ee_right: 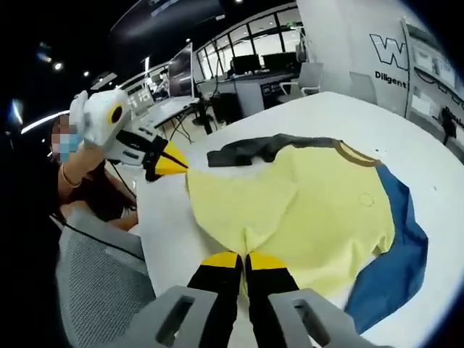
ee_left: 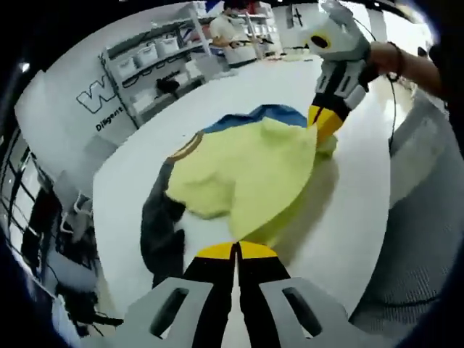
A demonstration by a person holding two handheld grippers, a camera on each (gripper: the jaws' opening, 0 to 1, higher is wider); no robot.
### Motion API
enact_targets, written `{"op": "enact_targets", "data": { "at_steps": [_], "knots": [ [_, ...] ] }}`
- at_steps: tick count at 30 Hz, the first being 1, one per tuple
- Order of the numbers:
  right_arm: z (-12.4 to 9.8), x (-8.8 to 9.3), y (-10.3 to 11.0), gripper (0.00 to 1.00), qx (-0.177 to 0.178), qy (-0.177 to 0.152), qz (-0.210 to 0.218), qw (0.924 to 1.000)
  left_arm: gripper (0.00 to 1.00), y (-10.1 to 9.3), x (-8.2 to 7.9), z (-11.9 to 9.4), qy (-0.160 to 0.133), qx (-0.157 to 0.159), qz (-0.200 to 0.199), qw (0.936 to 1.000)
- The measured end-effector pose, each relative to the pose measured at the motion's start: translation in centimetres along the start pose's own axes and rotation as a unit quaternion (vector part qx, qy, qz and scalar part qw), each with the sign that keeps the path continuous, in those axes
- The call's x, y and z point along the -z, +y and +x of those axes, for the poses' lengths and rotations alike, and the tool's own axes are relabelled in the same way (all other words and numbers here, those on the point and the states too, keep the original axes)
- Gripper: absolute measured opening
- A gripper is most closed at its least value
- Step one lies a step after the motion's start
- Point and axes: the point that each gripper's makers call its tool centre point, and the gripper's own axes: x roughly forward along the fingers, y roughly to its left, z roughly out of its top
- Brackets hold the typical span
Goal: Fold the garment on the visible template until the final outline fits inside the template.
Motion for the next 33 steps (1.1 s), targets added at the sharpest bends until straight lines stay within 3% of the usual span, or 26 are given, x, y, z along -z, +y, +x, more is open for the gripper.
{"op": "enact_targets", "data": {
  "at_steps": [1, 3, 6, 7, 11, 16, 18, 22, 26, 28, 33],
  "knots": [
    [0.4, 0.4, 0.1, 0.00, -0.002, 0.003, 0.002, 1.0000, 0.00, -0.8, 0.6, -0.2, 0.023, 0.005, 0.033, 0.9992],
    [1.2, 1.4, 0.2, 0.00, -0.005, 0.015, 0.008, 0.9998, 0.00, -1.7, 0.5, -0.5, 0.031, 0.001, 0.062, 0.9976],
    [2.1, 2.2, 0.3, 0.00, -0.007, 0.022, 0.015, 0.9996, 0.00, -3.6, 0.8, -0.3, 0.037, 0.029, 0.058, 0.9972],
    [2.3, 2.5, 0.3, 0.00, -0.008, 0.025, 0.019, 0.9995, 0.00, -4.7, 1.6, 0.3, 0.050, 0.050, 0.060, 0.9957],
    [3.4, 3.9, 0.5, 0.00, -0.007, 0.044, 0.024, 0.9987, 0.00, -5.2, 4.0, 1.0, 0.105, 0.045, 0.088, 0.9895],
    [4.1, 4.7, 0.7, 0.00, -0.007, 0.050, 0.027, 0.9983, 0.00, -5.9, 7.3, 1.6, 0.166, 0.064, 0.100, 0.9790],
    [4.2, 4.7, 0.8, 0.00, -0.009, 0.047, 0.037, 0.9982, 0.00, -5.8, 7.7, 1.7, 0.167, 0.058, 0.098, 0.9794],
    [4.5, 4.9, 1.1, 0.00, -0.014, 0.044, 0.043, 0.9980, 0.00, -5.6, 8.8, 1.7, 0.191, 0.056, 0.110, 0.9738],
    [4.5, 4.9, 1.3, 0.01, -0.015, 0.034, 0.048, 0.9982, 0.00, -5.6, 9.0, 2.0, 0.187, 0.049, 0.123, 0.9734],
    [4.2, 4.7, 1.3, 0.06, -0.015, 0.024, 0.051, 0.9983, 0.00, -5.8, 9.3, 2.0, 0.190, 0.056, 0.114, 0.9735],
    [2.3, 2.9, 1.5, 0.30, -0.018, -0.015, 0.038, 0.9990, 0.00, -6.0, 9.4, 2.1, 0.182, 0.057, 0.093, 0.9773]
  ]
}}
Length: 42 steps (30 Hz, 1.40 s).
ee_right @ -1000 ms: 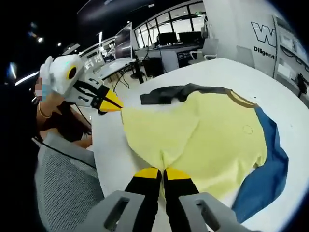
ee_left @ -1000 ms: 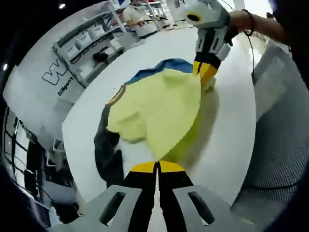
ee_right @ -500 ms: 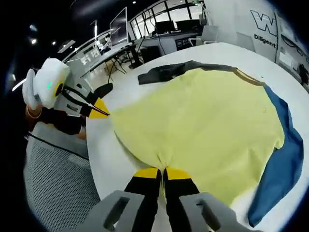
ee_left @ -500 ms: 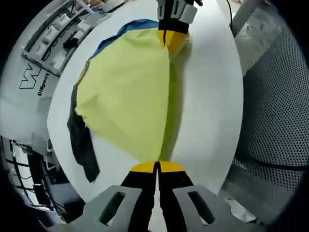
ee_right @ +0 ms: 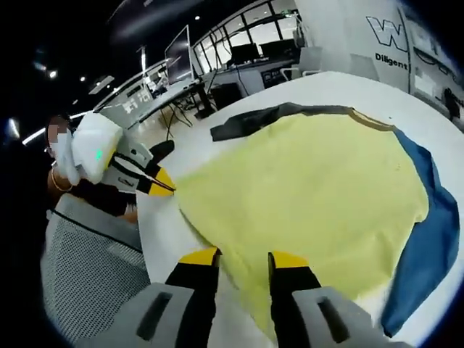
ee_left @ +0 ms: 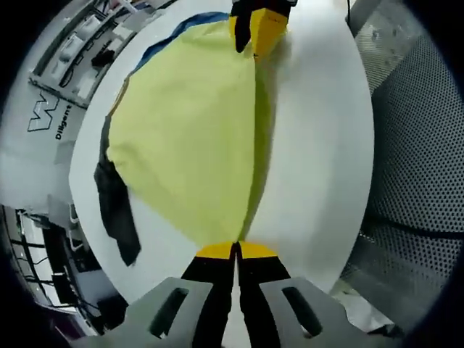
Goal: Fold the garment on the visible template until the final outline fits inside the template.
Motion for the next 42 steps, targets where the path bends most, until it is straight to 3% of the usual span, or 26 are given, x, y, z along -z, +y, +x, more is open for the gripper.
{"op": "enact_targets", "data": {
  "at_steps": [3, 8, 11, 22, 29, 34, 42],
  "knots": [
    [-1.2, -0.5, -0.4, 0.41, 0.013, -0.017, -0.006, 0.9998, 0.00, 0.0, 0.0, 0.0, -0.004, -0.001, -0.009, 1.0000],
    [-2.5, -0.1, -1.0, 0.51, 0.033, -0.019, -0.008, 0.9992, 0.00, 0.0, 0.1, 0.2, -0.005, -0.005, -0.015, 0.9999],
    [-3.8, 0.8, -1.8, 0.57, 0.054, -0.015, -0.007, 0.9984, 0.00, 0.1, 0.2, 0.3, -0.006, -0.008, -0.028, 0.9996],
    [-6.0, 4.2, -3.1, 0.60, 0.086, 0.010, 0.002, 0.9963, 0.00, 0.1, 0.3, 0.4, -0.007, -0.007, -0.041, 0.9991],
    [-6.7, 6.6, -4.1, 0.55, 0.104, 0.035, 0.009, 0.9939, 0.00, 0.2, 0.3, 0.4, -0.012, -0.011, -0.054, 0.9984],
    [-7.0, 8.1, -6.0, 0.36, 0.145, 0.061, -0.029, 0.9871, 0.00, 0.3, 0.5, 0.3, -0.016, -0.012, -0.070, 0.9974],
    [-6.0, 8.6, -6.3, 0.28, 0.141, 0.067, -0.051, 0.9865, 0.00, 0.5, 0.7, 0.3, -0.018, -0.014, -0.081, 0.9965]
  ]
}}
